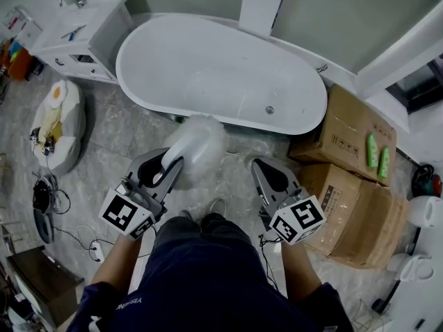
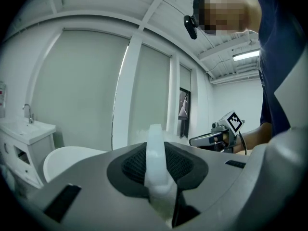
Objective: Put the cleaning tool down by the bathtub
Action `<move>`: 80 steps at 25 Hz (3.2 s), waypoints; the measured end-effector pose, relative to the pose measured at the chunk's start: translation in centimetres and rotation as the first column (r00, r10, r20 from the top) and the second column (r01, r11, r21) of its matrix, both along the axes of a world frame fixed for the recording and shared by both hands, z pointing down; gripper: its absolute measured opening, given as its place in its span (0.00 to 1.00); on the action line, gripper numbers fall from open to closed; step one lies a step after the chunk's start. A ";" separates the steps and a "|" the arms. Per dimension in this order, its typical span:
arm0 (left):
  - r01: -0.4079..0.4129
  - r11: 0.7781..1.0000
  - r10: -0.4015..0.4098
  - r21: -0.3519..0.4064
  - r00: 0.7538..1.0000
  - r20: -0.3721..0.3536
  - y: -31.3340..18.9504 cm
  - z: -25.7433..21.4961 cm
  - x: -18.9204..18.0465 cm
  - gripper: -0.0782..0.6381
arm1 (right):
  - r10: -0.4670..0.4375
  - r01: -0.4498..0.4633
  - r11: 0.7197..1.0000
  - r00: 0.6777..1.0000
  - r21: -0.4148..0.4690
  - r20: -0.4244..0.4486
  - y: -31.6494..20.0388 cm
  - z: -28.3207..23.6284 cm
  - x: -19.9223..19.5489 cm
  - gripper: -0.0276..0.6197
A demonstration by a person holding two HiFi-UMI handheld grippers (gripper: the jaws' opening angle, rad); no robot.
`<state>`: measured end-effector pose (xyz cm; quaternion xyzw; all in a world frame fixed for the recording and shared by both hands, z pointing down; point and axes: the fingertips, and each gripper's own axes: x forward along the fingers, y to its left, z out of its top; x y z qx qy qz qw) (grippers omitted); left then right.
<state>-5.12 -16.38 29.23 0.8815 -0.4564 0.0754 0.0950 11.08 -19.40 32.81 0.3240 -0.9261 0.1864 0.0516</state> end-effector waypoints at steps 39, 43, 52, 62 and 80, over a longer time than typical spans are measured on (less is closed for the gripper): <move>-0.360 0.879 0.424 -0.313 0.890 0.169 -10.5 28.6 -5.6 0.26 | 0.386 -0.427 0.882 0.897 -0.200 -0.214 -5.8 23.3 -6.5 0.05; -0.362 0.862 0.448 -0.354 0.872 0.199 -10.3 34.1 -3.4 0.26 | 0.383 -0.431 0.868 0.898 -0.246 -0.217 -5.0 28.3 -5.3 0.05; -0.378 0.820 0.519 -0.429 0.806 0.283 -9.8 48.3 0.5 0.26 | 0.388 -0.444 0.845 0.893 -0.298 -0.229 -4.0 40.6 -2.8 0.05; -0.384 0.778 0.578 -0.497 0.748 0.326 -9.4 65.1 2.1 0.26 | 0.347 -0.408 0.867 0.906 -0.285 -0.242 -4.6 52.4 -0.9 0.05; -0.274 0.758 0.554 -0.591 0.750 0.362 -8.8 90.0 0.5 0.26 | 0.256 -0.306 0.919 0.942 -0.249 -0.216 -6.5 66.1 -0.4 0.05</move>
